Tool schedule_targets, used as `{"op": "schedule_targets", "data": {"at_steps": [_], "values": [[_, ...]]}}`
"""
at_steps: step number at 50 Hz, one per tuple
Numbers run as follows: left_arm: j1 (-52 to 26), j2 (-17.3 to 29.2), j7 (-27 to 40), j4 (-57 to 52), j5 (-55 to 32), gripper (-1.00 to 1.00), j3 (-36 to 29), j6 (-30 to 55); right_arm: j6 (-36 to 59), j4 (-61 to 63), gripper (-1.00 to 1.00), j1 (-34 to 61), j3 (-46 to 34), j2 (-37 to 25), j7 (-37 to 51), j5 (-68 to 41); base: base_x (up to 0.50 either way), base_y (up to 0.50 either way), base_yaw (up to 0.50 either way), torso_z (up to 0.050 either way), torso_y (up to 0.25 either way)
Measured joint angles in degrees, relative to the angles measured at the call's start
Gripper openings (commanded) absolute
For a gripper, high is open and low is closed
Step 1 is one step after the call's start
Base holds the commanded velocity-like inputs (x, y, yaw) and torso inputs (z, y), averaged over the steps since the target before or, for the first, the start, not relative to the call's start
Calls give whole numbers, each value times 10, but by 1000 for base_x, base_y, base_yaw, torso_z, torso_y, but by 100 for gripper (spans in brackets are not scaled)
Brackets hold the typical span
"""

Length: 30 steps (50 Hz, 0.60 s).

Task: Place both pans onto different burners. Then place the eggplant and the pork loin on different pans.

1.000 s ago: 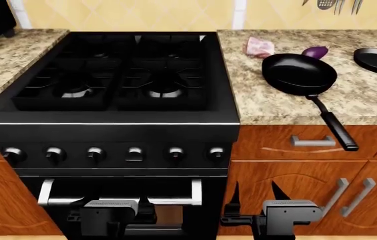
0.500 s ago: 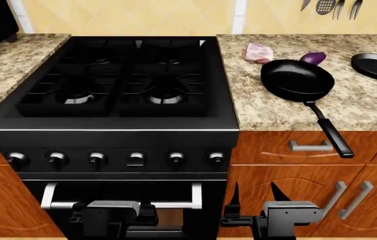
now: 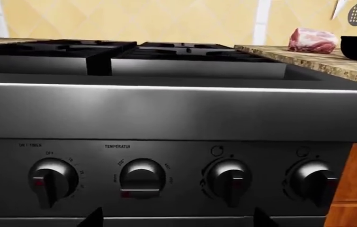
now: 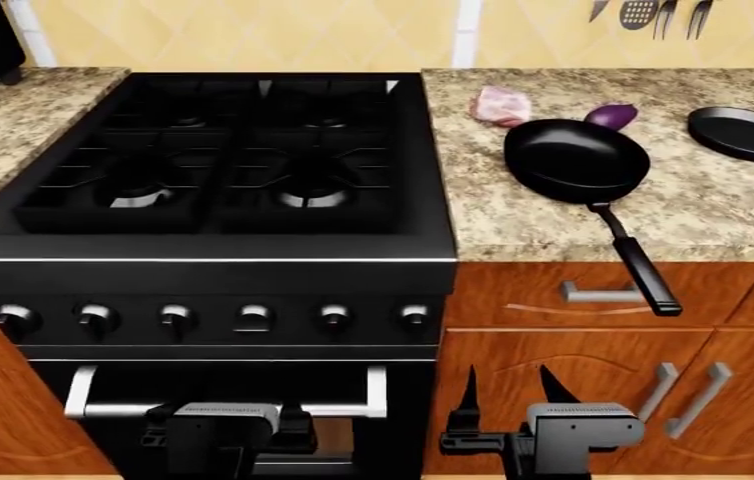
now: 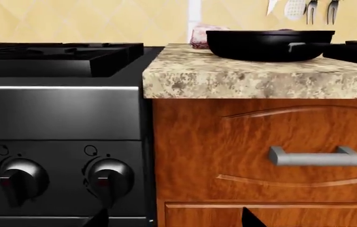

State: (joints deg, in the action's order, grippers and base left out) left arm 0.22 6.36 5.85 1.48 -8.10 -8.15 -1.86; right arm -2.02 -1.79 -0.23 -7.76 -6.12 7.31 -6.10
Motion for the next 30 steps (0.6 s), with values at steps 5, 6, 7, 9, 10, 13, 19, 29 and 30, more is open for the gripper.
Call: {"op": "schedule_targets", "data": {"at_steps": [5, 6, 7, 9, 10, 13, 19, 29, 30], "values": [[0, 2, 2, 0, -3, 100, -4, 0, 1, -2, 100, 1, -3, -3, 2, -4, 0, -500, 0, 0, 0], [0, 2, 3, 0, -3, 100, -4, -1, 1, -2, 100, 1, -3, -3, 2, -5, 0, -500, 0, 0, 0], [0, 3, 3, 0, -4, 100, -5, -1, 1, -2, 100, 1, -4, -4, 3, -5, 0, -500, 0, 0, 0], [0, 3, 4, 0, -5, 100, -6, -1, 1, -3, 100, 2, -5, -5, 3, -7, 0, -500, 0, 0, 0], [0, 4, 5, 0, -5, 100, -7, -1, 1, -3, 100, 2, -6, -5, 4, -7, 0, -500, 0, 0, 0], [0, 5, 6, 1, -7, 100, -9, -2, 1, -4, 100, 2, -7, -7, 5, -9, 0, -500, 0, 0, 0], [-1, 7, 8, 2, -9, 100, -13, -4, 1, -5, 100, 3, -10, -10, 7, -13, 0, -500, 0, 0, 0], [-2, 11, 12, 3, -15, 100, -18, -4, 2, -5, 100, 4, -15, -14, 12, -18, 0, -500, 0, 0, 0], [-2, 12, 12, 3, -15, 100, -18, -4, 2, -5, 100, 4, -15, -14, 12, -18, 0, -500, 0, 0, 0]]}}
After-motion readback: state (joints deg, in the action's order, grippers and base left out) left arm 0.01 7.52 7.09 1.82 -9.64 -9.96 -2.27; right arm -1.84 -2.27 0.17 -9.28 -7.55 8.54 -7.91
